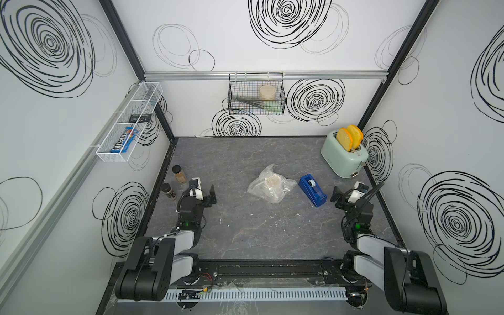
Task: Wrap mugs in bubble wrap
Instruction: Reset both arms
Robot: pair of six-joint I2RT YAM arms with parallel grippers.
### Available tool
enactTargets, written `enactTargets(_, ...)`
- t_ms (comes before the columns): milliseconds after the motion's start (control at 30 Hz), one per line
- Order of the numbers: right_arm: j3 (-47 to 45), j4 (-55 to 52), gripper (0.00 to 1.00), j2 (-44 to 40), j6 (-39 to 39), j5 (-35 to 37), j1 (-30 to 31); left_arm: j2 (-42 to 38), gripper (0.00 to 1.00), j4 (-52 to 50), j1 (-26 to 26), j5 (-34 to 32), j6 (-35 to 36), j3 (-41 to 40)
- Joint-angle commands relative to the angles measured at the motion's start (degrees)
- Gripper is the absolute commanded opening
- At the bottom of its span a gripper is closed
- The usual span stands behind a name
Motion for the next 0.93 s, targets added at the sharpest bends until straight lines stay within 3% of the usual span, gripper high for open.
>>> enactTargets(0,4.07,12.37,0.97,7.58,-7.13,3.22,4.00,5.35,0.96,14.97,5.16,9.35,-4.26,2.41)
enactTargets(33,3.77,15.40,0.97,10.45,-7.60,2.95,4.26,7.47,0.96,17.89,5.44,10.44,-5.03,2.52)
enactTargets(67,3.58,18.73,0.97,14.10,-7.56,3.12,4.35,7.02,0.96,13.30,5.20,12.04,-3.52,4.58)
enactTargets(133,4.76,23.32,0.97,19.12,-9.17,3.89,4.28,7.50,0.96,8.10,1.66,8.44,0.05,7.17)
enactTargets(200,8.13,16.59,0.97,18.98,-8.58,2.33,4.01,9.17,0.96,6.31,-2.84,5.90,4.91,9.01)
enactTargets(233,10.17,9.75,0.97,17.39,-7.15,2.89,4.24,8.43,0.96,6.29,-3.81,3.32,5.15,8.27)
enactTargets(267,10.23,9.98,0.97,17.22,-7.26,2.06,3.92,8.91,0.96,10.30,-4.23,0.41,4.68,5.77)
enactTargets(333,8.47,14.88,0.97,18.40,-8.63,2.00,4.05,13.23,0.96,27.25,-2.73,1.41,2.16,0.36)
enactTargets(400,10.55,8.83,0.97,17.18,-7.01,2.55,4.02,10.46,0.96,20.78,-3.10,-1.67,2.04,1.26)
enactTargets(433,9.73,11.36,0.97,17.75,-7.59,2.34,4.01,11.13,0.96,20.58,-3.85,-2.22,2.77,1.93)
enactTargets(567,9.88,10.88,0.97,17.72,-7.46,2.95,4.19,11.35,0.96,20.11,-3.71,2.41,4.12,2.50)
enactTargets(900,10.06,10.24,0.97,17.58,-7.40,2.93,4.28,11.41,0.96,20.18,-3.69,2.46,4.07,2.45)
